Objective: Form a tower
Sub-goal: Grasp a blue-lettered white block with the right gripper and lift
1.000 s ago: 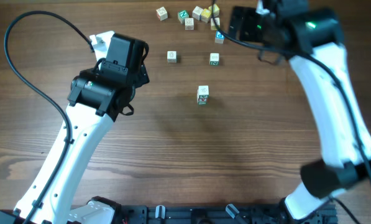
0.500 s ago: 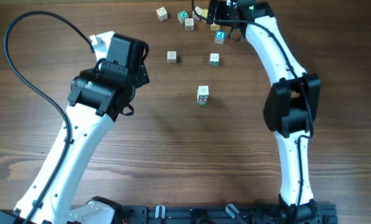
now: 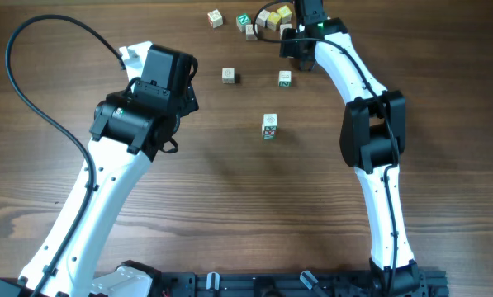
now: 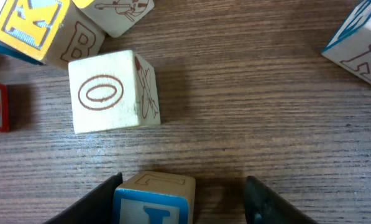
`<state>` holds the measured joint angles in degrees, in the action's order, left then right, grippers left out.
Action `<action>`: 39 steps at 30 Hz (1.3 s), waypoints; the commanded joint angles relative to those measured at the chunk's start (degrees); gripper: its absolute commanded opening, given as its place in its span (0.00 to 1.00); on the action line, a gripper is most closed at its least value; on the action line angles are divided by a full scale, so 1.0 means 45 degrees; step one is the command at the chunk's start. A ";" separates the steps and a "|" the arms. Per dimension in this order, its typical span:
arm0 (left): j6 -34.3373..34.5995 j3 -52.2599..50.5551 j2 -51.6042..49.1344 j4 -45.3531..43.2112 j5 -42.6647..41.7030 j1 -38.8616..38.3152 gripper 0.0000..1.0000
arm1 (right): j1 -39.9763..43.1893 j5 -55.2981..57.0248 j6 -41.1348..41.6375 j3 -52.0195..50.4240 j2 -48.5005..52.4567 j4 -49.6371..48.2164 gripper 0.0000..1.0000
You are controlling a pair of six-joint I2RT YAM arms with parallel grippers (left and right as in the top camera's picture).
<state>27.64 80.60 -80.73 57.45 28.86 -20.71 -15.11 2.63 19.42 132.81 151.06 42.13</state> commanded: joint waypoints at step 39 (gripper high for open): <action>-0.0146 0.0015 0.0058 -0.0034 0.0034 0.0058 1.00 | -0.2025 0.0087 0.1423 -0.2696 -1.0530 0.9097 0.29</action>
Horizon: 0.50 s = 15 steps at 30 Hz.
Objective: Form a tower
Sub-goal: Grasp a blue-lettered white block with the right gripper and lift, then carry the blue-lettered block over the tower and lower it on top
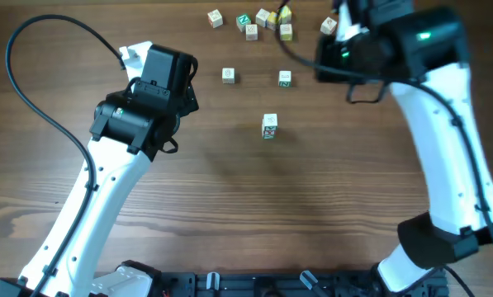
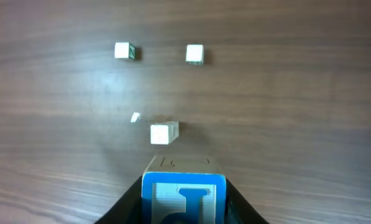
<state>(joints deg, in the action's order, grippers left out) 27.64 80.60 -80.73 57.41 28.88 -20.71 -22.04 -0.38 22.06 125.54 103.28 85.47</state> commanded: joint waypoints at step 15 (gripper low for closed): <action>-0.0141 0.0015 0.0058 -0.0019 0.0029 0.0058 1.00 | -0.2152 0.0350 0.1763 -0.8218 0.0233 -0.7218 0.25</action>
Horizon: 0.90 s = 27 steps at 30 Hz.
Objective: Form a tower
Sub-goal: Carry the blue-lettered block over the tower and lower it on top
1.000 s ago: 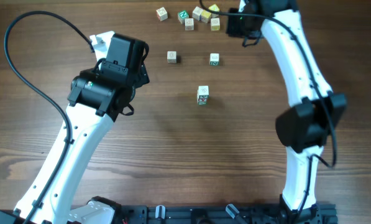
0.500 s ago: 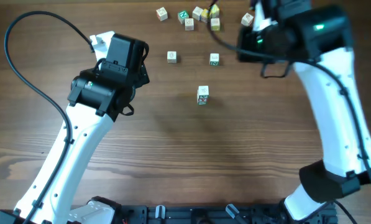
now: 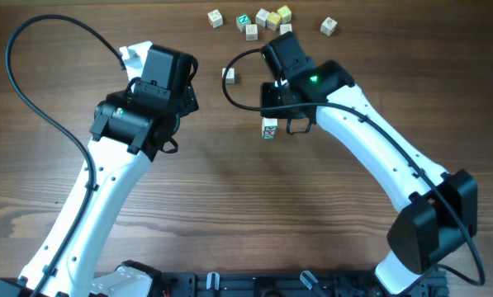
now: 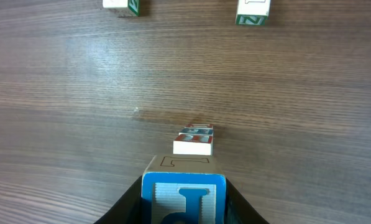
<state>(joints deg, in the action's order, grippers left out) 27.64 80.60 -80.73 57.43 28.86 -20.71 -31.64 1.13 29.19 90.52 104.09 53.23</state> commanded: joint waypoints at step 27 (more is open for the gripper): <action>-0.0141 0.0015 0.0058 -0.0029 0.0034 0.0058 1.00 | -0.0432 0.0612 -0.0160 -0.0481 0.1370 -0.0165 0.29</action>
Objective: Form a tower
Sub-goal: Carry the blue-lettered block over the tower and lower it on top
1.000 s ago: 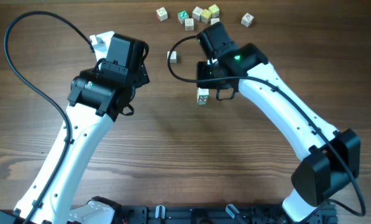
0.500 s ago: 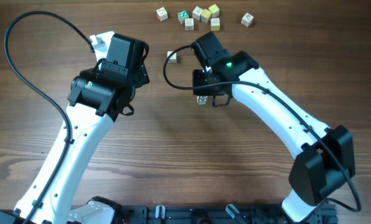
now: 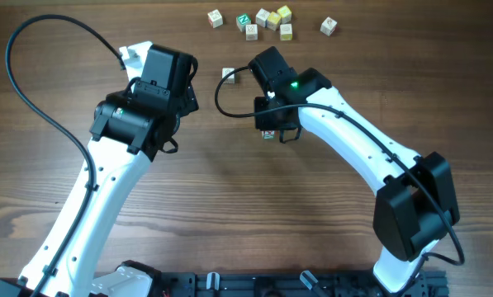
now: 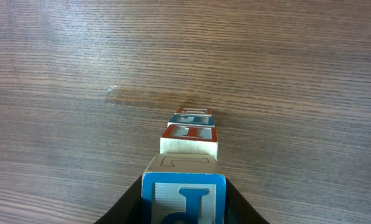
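My right gripper (image 4: 183,200) is shut on a wooden block with a blue letter face (image 4: 183,190). Just ahead of it and lower stands a stack of two blocks with red-lettered faces (image 4: 189,134). In the overhead view the right wrist covers most of that stack (image 3: 268,134), in the table's middle. My left gripper (image 3: 139,56) hangs at the back left, away from the blocks; its fingers are hidden under the wrist housing.
Several loose letter blocks (image 3: 263,18) lie in a cluster at the far edge, with one more (image 3: 329,26) to their right. A single block (image 3: 228,74) sits left of the right wrist. A black cable (image 3: 31,91) loops over the table's left side.
My right gripper, still holding the blue block, has moved closer to the two-block stack. The two loose blocks farther back have dropped out of the wrist view. The left arm has not moved.
My right gripper stood open around the blue block beside the far cluster. Then it was shut on the block, held high at the right. Then it was near the stack in the middle, and now directly by it.
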`<state>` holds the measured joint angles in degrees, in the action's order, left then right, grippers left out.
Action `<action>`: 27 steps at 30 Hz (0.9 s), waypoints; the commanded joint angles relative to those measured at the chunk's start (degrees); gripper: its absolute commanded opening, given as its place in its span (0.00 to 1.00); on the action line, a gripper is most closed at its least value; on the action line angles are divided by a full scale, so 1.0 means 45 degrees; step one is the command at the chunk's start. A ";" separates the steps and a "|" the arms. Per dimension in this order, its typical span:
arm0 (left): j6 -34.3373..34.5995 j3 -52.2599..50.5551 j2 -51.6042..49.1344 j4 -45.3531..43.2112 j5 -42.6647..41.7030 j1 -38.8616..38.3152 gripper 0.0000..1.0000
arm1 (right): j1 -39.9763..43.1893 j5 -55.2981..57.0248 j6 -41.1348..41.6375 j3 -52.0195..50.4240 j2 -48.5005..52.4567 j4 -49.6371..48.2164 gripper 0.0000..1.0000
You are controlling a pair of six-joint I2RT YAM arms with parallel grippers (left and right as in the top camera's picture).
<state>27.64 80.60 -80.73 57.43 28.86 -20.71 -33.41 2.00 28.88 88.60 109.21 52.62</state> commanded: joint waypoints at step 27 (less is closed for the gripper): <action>-0.0141 0.0015 0.0058 -0.0029 0.0034 0.0058 1.00 | -0.0039 0.0452 -0.0087 -0.0053 0.0233 -0.0170 0.33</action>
<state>27.64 80.60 -80.73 57.43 28.86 -20.71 -33.41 2.85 28.67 88.60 109.21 52.14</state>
